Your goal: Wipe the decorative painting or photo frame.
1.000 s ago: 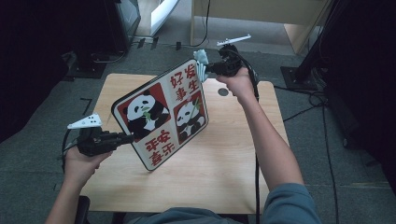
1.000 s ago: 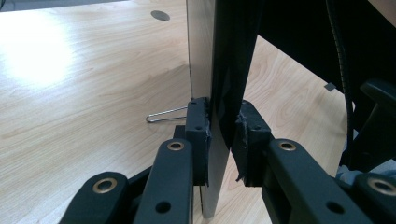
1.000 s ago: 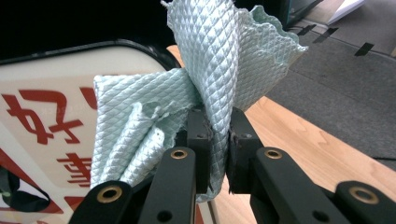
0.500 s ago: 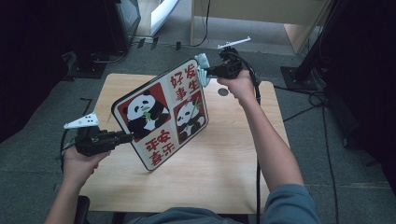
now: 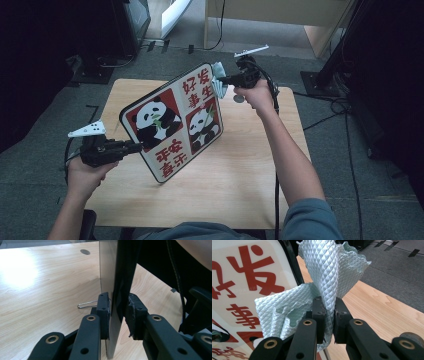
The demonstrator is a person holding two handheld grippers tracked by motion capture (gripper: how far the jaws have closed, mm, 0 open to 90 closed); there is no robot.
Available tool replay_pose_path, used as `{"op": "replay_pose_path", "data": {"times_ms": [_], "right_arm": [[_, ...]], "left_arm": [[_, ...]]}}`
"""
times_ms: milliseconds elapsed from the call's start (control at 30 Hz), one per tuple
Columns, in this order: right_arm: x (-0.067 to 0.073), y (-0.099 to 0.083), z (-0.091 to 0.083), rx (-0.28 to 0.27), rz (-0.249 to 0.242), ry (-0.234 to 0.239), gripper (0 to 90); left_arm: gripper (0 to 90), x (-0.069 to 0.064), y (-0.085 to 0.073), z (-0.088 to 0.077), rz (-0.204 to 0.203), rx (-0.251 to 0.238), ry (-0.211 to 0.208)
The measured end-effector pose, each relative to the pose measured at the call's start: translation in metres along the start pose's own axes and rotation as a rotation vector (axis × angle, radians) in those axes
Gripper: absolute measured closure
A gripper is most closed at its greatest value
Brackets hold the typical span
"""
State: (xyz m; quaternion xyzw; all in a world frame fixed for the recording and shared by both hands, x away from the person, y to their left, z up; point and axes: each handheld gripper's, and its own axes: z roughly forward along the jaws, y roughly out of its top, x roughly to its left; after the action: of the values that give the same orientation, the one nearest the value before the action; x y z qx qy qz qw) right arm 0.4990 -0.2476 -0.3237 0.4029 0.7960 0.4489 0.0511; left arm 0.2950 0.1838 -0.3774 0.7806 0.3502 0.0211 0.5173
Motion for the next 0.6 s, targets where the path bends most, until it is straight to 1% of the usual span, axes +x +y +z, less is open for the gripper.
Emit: {"op": "replay_pose_path", "data": {"times_ms": [133,233,333,433,500,567,600], "right_arm": [[0.001,-0.001,0.001,0.010,-0.003,0.000,82.7],[0.000,-0.003,0.004,0.020,0.003,-0.001,82.7],[-0.001,-0.008,0.004,-0.002,-0.010,0.000,82.7],[-0.003,-0.012,0.006,0.002,-0.005,0.008,82.7],[-0.005,-0.014,0.008,0.014,0.008,0.015,82.7],[-0.006,-0.016,0.008,0.013,0.005,0.019,82.7],[-0.006,-0.017,0.008,0.014,0.010,0.023,82.7]], "left_arm": [[74.9,0.000,0.000,0.000,0.001,-0.001,0.000],[74.8,0.000,0.000,0.000,0.002,0.001,0.002],[74.8,0.000,0.000,0.000,0.003,0.000,0.004],[76.0,0.000,0.000,0.001,0.008,0.002,0.002],[78.3,-0.002,0.001,0.001,0.024,0.005,0.010],[78.4,-0.002,0.001,0.001,0.025,0.006,0.010],[78.4,-0.002,0.001,0.001,0.025,0.006,0.010]]}}
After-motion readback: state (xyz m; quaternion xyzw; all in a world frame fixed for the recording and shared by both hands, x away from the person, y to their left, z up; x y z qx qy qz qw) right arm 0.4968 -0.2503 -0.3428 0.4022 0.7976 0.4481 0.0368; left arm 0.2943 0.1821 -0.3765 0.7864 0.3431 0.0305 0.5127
